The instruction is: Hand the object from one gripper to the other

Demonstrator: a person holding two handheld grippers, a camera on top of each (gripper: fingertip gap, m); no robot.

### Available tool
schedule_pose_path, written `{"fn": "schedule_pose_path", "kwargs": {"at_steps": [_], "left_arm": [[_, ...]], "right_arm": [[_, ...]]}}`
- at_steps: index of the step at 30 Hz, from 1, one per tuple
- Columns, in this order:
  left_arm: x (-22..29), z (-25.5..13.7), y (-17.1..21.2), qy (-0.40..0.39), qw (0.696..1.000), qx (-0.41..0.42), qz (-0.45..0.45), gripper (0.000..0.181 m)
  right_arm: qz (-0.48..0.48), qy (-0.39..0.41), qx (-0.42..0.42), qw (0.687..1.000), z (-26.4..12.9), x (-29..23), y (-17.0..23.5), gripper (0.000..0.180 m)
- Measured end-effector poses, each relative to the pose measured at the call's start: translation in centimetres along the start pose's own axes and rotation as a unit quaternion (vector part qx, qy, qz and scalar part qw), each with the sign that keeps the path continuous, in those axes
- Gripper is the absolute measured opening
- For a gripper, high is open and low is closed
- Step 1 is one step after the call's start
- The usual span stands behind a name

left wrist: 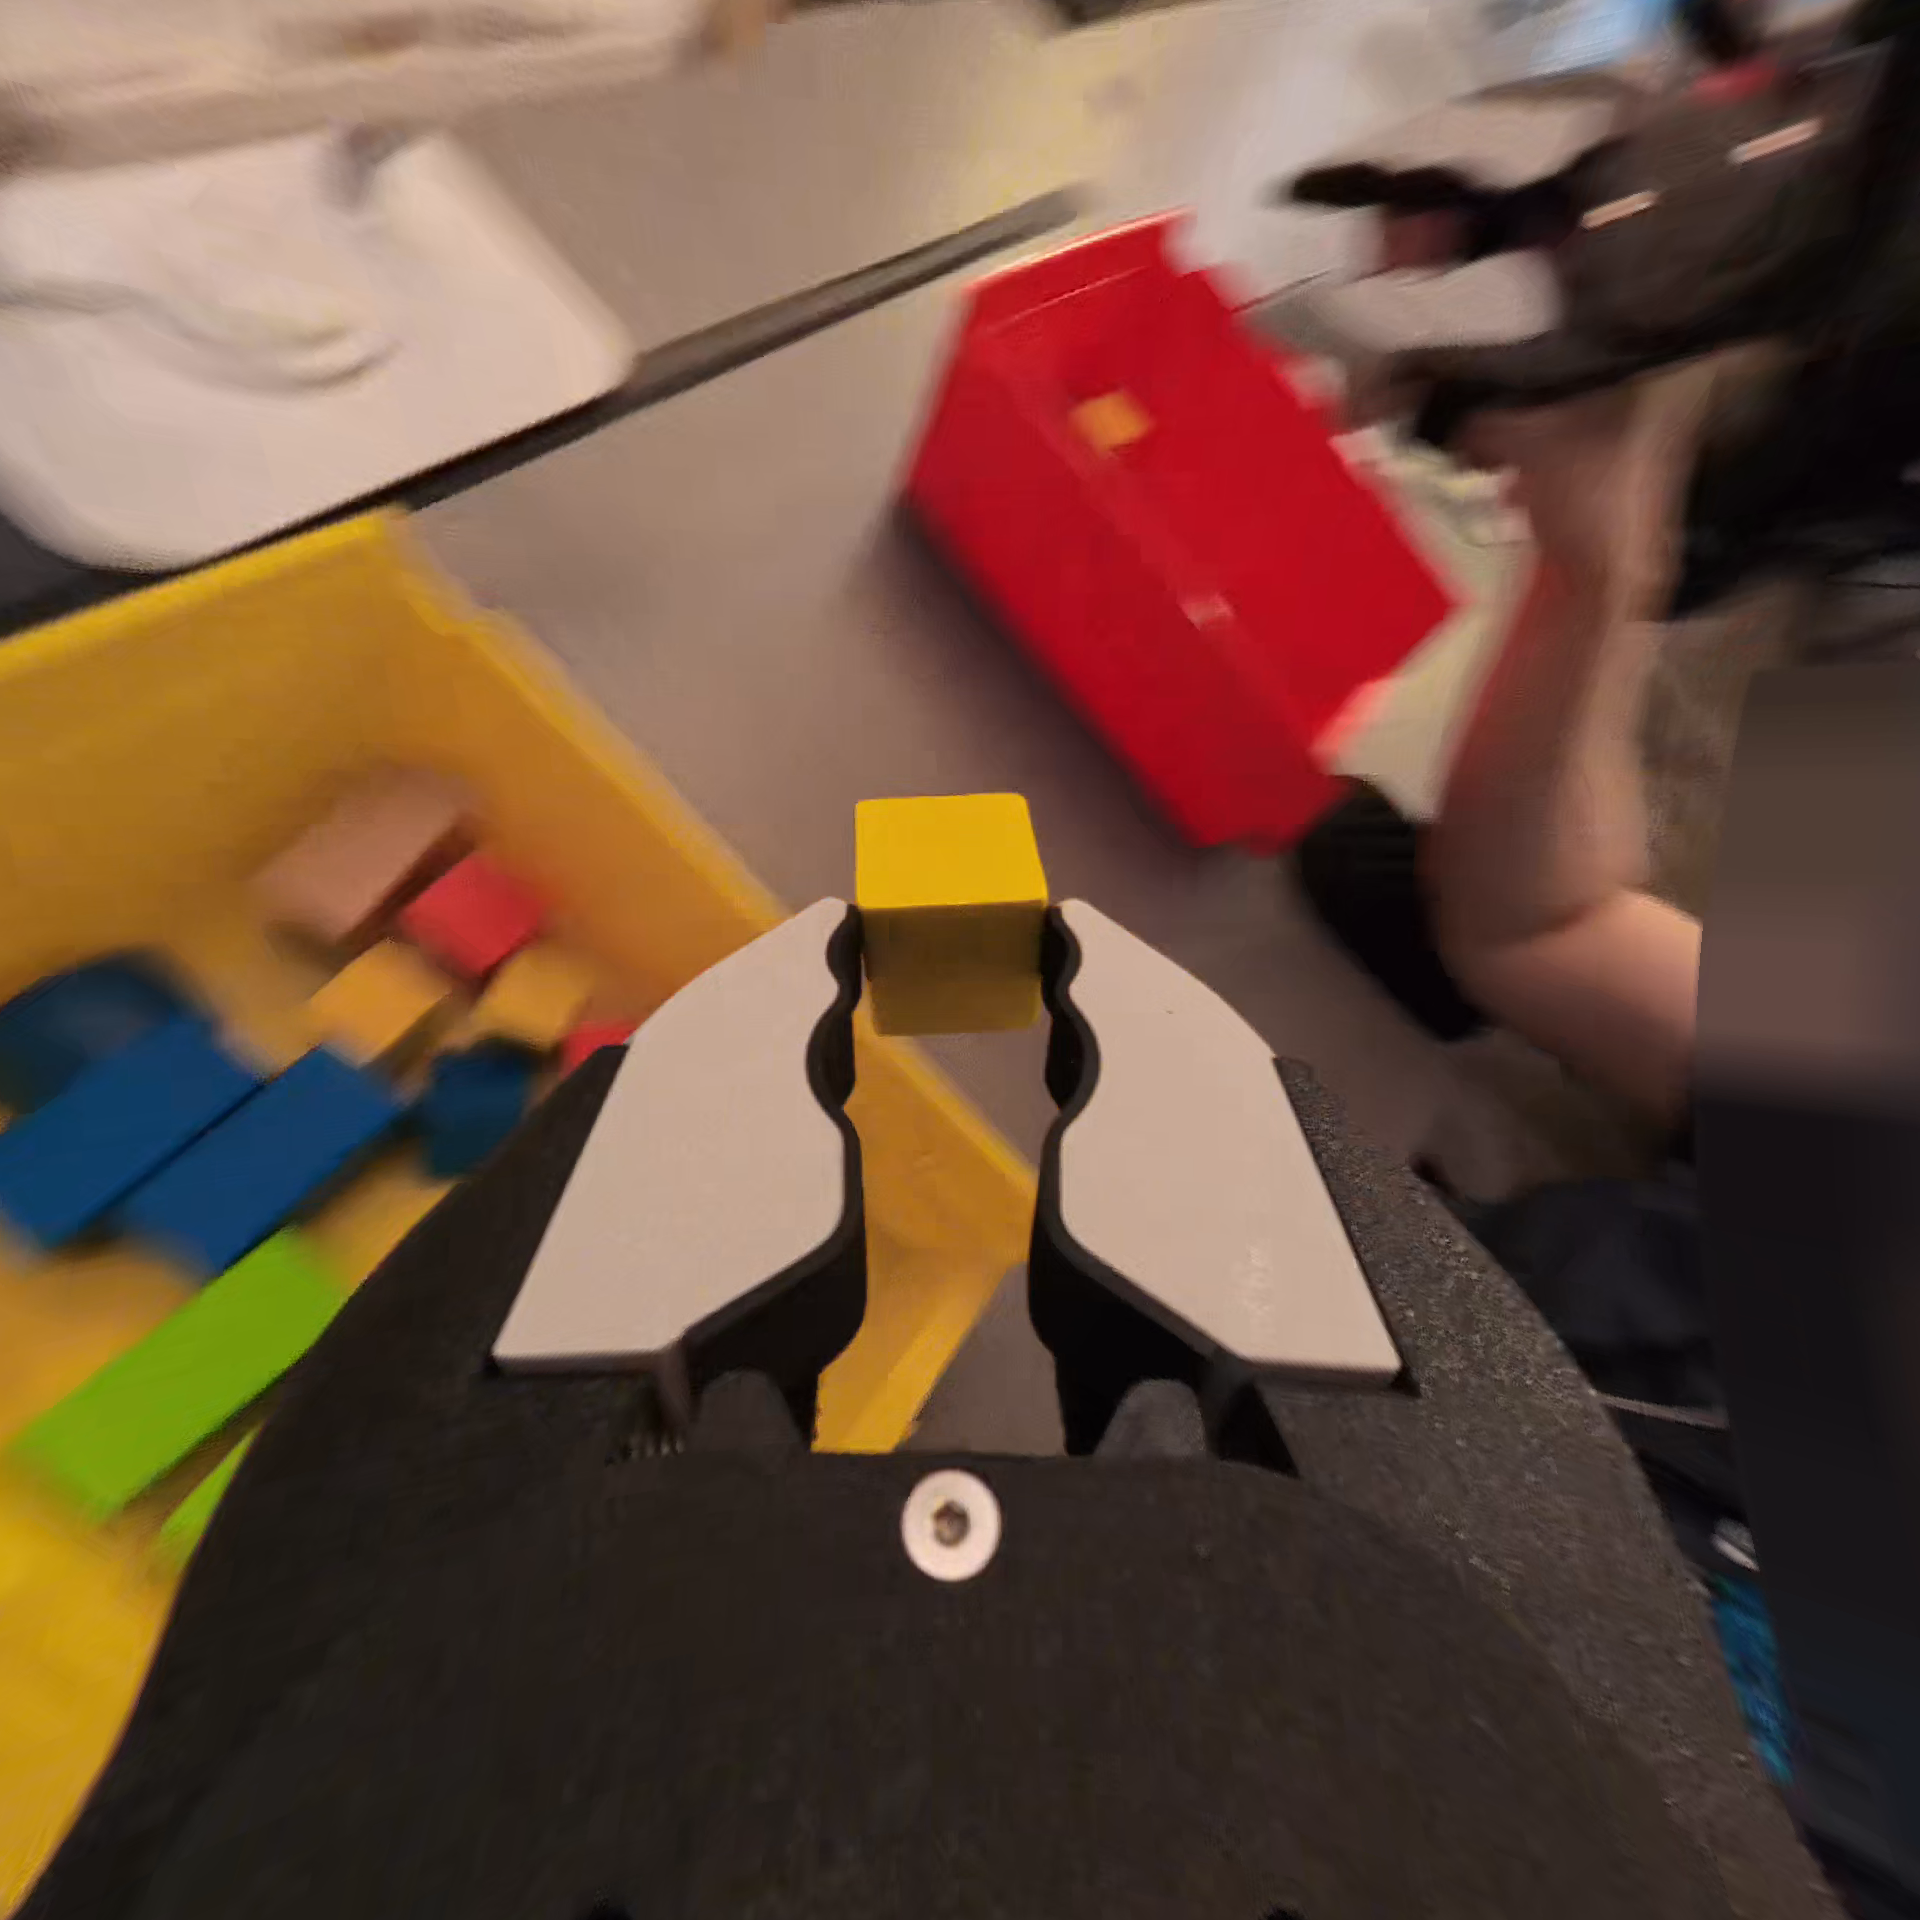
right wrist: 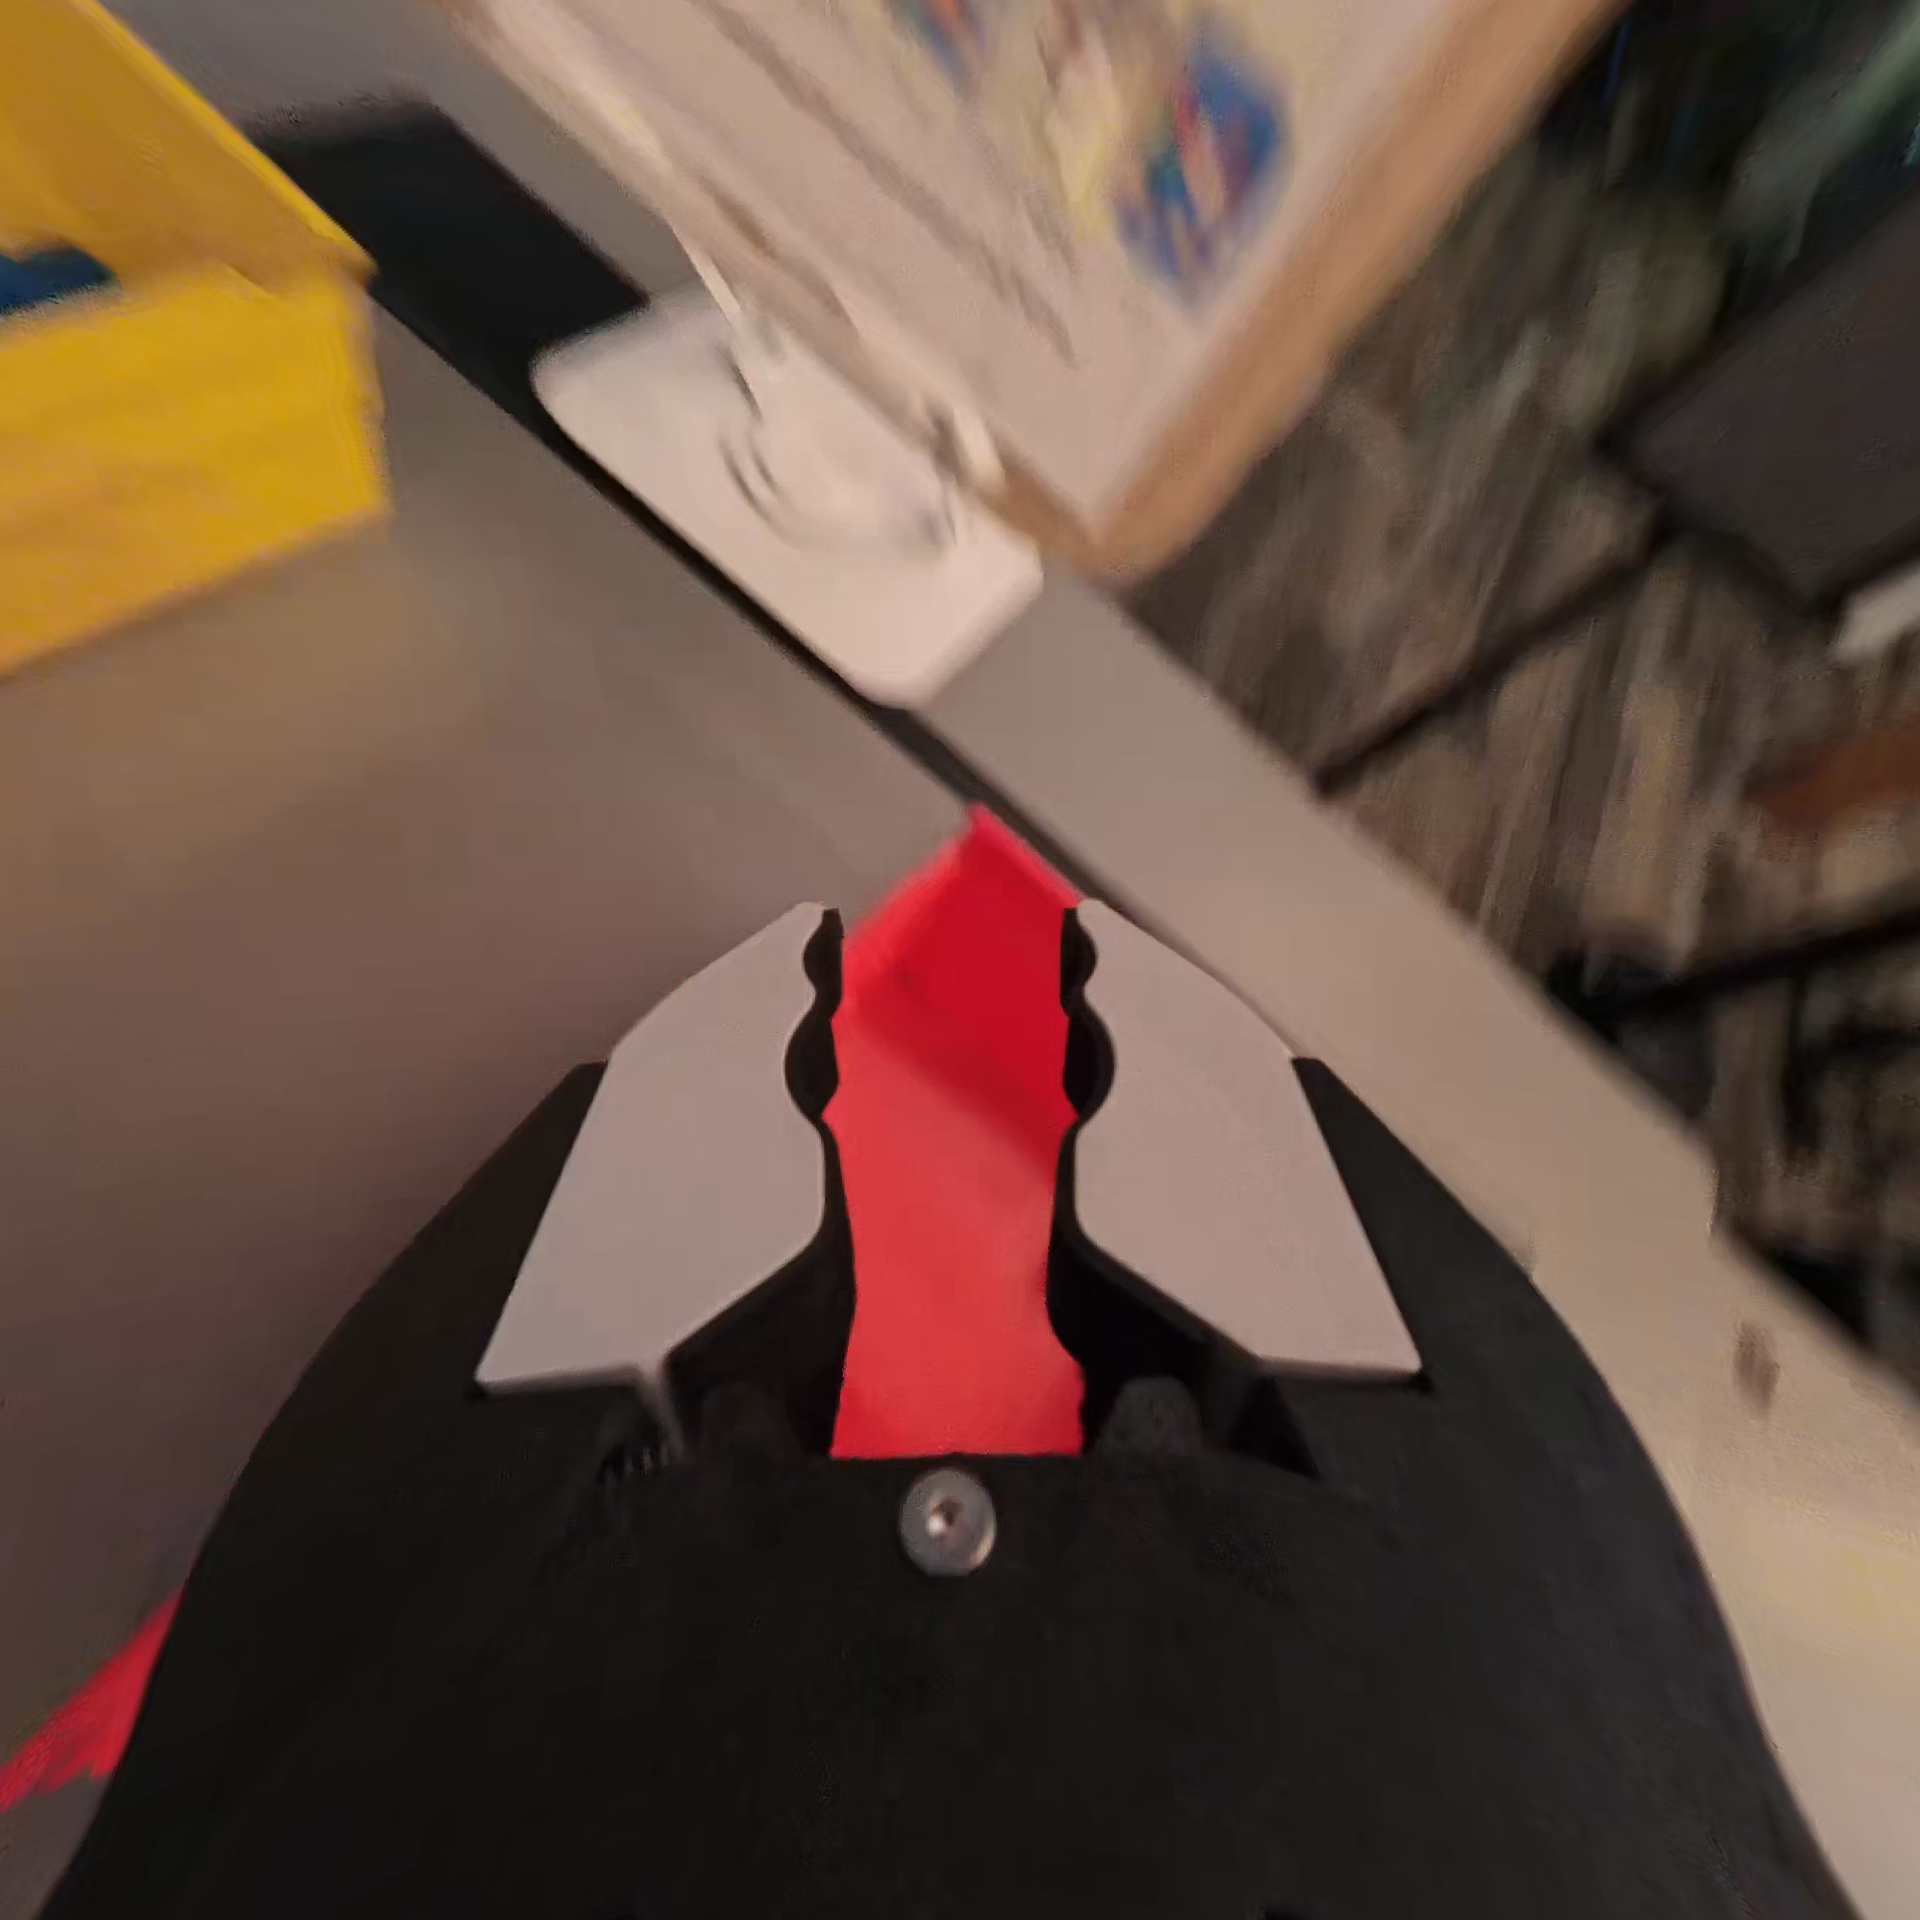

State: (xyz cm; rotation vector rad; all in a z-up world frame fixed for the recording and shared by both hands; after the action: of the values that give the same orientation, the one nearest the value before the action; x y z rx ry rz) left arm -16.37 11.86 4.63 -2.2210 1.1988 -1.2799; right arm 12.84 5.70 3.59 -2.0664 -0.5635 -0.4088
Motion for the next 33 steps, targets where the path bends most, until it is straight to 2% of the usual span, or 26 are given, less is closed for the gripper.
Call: {"fn": "schedule_pose_path", "kwargs": {"at_steps": [2, 3, 4, 7, 11, 17, 22, 25, 27, 30, 32, 33], "left_arm": [[3.9, 0.5, -0.1, 0.097, 0.995, -0.003, 0.032, 0.032], [5.2, 0.9, 0.0, 0.127, 0.991, -0.011, 0.046, 0.032], [6.3, 1.4, 0.2, 0.150, 0.987, -0.020, 0.056, 0.032], [8.8, 2.8, 0.8, 0.210, 0.974, -0.045, 0.078, 0.032], [11.1, 3.7, 1.0, 0.267, 0.959, -0.057, 0.081, 0.032], [13.2, 3.5, 1.5, 0.329, 0.938, -0.070, 0.084, 0.032], [13.7, 3.7, 1.7, 0.337, 0.934, -0.079, 0.087, 0.032], [13.4, 3.7, 1.9, 0.334, 0.935, -0.086, 0.084, 0.033], [12.6, 3.7, 1.4, 0.309, 0.945, -0.071, 0.085, 0.038], [11.2, 2.6, 0.4, 0.274, 0.958, -0.036, 0.080, 0.040], [10.1, 1.9, -0.1, 0.239, 0.968, -0.015, 0.077, 0.040], [9.6, 1.6, -0.3, 0.224, 0.972, -0.008, 0.077, 0.040]], "right_arm": [[-0.086, -0.027, 0.138, 0.986, -1.7, -3.8, -5.2, 0.048], [-0.134, -0.061, 0.211, 0.966, -2.9, -6.7, -7.2, 0.058], [-0.187, -0.092, 0.272, 0.939, -4.2, -9.6, -8.5, 0.058], [-0.266, -0.083, 0.375, 0.884, -6.9, -14.3, -11.1, 0.057], [-0.272, -0.089, 0.437, 0.853, -9.1, -17.2, -12.8, 0.057], [-0.280, -0.044, 0.454, 0.845, -9.1, -17.3, -13.2, 0.048], [-0.302, -0.023, 0.464, 0.832, -9.5, -17.9, -13.3, 0.033], [-0.304, -0.039, 0.454, 0.837, -9.4, -18.0, -13.2, 0.033], [-0.296, -0.042, 0.420, 0.857, -8.9, -16.4, -12.9, 0.033], [-0.240, -0.021, 0.310, 0.920, -7.2, -9.9, -10.5, 0.033], [-0.126, -0.023, 0.186, 0.974, -5.0, -4.2, -6.3, 0.033], [-0.072, -0.017, 0.119, 0.990, -3.8, -1.8, -3.5, 0.033]]}}
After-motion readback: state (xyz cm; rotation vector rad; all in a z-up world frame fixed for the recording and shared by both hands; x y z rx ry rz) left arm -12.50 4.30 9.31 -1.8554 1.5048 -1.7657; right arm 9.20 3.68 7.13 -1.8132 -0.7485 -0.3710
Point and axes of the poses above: each gripper's, where its closed fingertips meet, z out along the fingers, y out of its underside, x = y × z across the jaws, the point moved 1 cm from there along -z, back along the fingers, and after that the axes turned 10 degrees about -z, right-handed, at the moved point
